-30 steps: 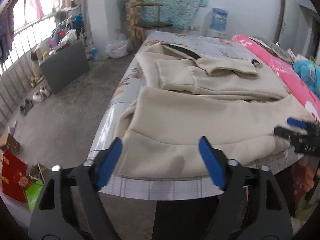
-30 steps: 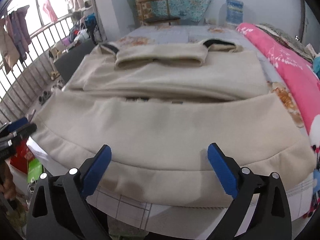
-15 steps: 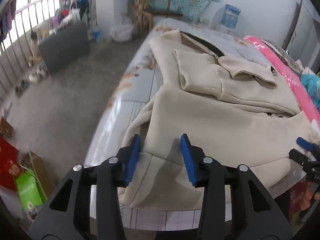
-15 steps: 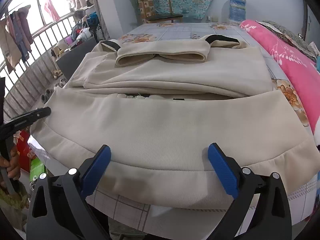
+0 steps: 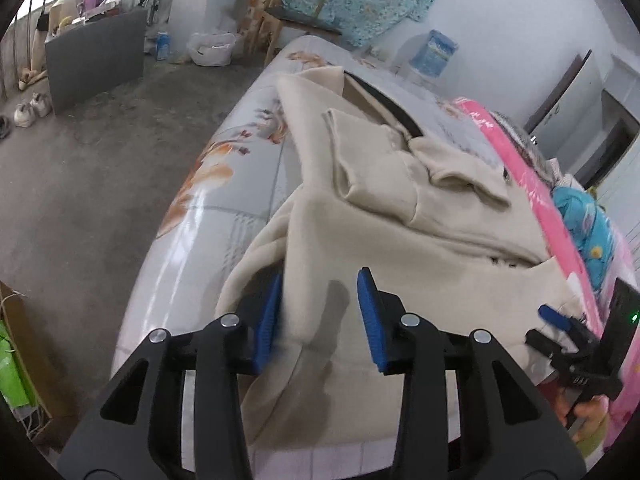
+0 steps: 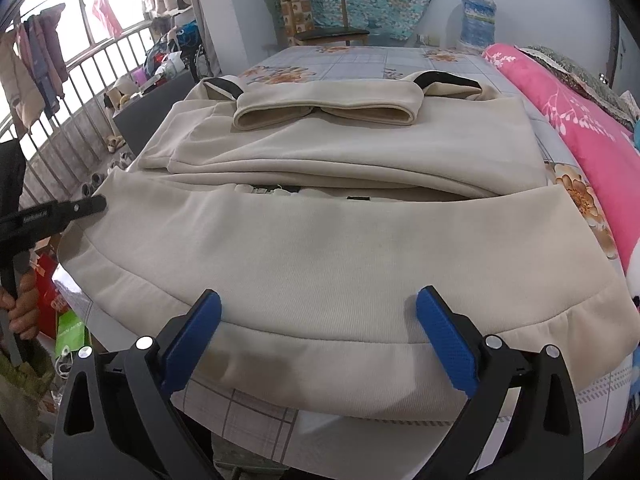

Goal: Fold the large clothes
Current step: 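Open both grippers and hold them at the new folded edge, then pinch the jacket's folded edge with both grippers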

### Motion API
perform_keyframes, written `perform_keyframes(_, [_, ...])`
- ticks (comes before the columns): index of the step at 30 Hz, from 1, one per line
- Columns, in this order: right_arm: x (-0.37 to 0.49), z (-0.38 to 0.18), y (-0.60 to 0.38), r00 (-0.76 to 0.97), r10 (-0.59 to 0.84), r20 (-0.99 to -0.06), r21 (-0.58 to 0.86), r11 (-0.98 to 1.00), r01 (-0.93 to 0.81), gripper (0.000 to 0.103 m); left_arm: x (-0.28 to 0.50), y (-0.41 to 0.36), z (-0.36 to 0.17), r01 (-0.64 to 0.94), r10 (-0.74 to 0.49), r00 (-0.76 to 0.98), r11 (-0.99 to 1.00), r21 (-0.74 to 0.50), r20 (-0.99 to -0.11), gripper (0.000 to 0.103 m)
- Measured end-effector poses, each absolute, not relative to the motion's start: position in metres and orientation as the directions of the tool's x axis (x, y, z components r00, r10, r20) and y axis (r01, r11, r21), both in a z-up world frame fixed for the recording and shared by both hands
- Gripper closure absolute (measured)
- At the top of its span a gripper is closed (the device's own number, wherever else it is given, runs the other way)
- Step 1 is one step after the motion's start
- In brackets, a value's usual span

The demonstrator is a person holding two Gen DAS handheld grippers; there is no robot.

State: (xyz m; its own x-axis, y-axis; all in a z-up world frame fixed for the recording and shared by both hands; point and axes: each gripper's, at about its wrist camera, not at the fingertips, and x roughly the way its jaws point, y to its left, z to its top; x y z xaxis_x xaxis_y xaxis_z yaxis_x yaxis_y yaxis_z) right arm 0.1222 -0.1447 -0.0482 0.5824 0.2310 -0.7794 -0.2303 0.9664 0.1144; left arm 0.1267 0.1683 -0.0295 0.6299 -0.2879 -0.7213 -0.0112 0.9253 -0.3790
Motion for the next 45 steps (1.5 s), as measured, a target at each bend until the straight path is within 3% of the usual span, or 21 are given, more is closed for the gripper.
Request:
perform_keyframes(5, [0.122,-0.048,-0.144,0.584,0.229,-0.778,0.11,0.966,-0.232,0.007,0.123,0.151,-0.016,0.12,-0.373,0.658,0.91,-0.398,-0.654,0.066])
perform_keyframes(9, [0.122,-0.049,-0.144,0.586,0.229,-0.777,0.108,0.966,-0.235,0.007,0.139,0.147,-0.031,0.005,-0.212,0.607,0.965,-0.264,-0.766,0.068])
perform_keyframes(14, [0.121,-0.049,-0.144,0.589,0.229,-0.775,0.107,0.966,-0.235,0.007,0.142,0.141,-0.028,-0.024,-0.158,0.617,0.976,-0.218,-0.771,0.069])
perform_keyframes(19, [0.118,-0.046,-0.147,0.591,0.236,-0.771,0.118,0.965,-0.232,0.007,0.136,0.107,-0.024,-0.023,0.045,0.643,0.999,0.039,-0.764,0.087])
perform_keyframes(22, [0.11,-0.038,-0.157,0.608,0.242,-0.756,0.122,0.965,-0.232,0.008,0.131,0.094,-0.025,-0.044,0.15,0.655,0.986,0.162,-0.74,0.089])
perform_keyframes(29, [0.099,-0.001,-0.235,0.691,0.18,-0.7,0.14,0.984,-0.114,0.025,0.125,0.08,-0.03,-0.042,0.257,0.665,0.951,0.308,-0.702,0.09])
perform_keyframes(34, [0.131,0.001,-0.277,0.688,0.129,-0.714,0.145,0.989,-0.035,0.04,0.126,0.079,-0.03,-0.049,0.269,0.663,0.947,0.319,-0.698,0.09])
perform_keyframes(41, [0.168,-0.031,-0.291,0.582,0.086,-0.809,0.117,0.993,0.016,0.061,0.126,0.075,-0.03,-0.047,0.285,0.667,0.938,0.343,-0.689,0.09])
perform_keyframes(45, [0.15,-0.019,-0.286,0.601,0.114,-0.791,0.119,0.992,-0.031,0.064,0.125,0.075,-0.03,-0.045,0.282,0.665,0.94,0.339,-0.691,0.089])
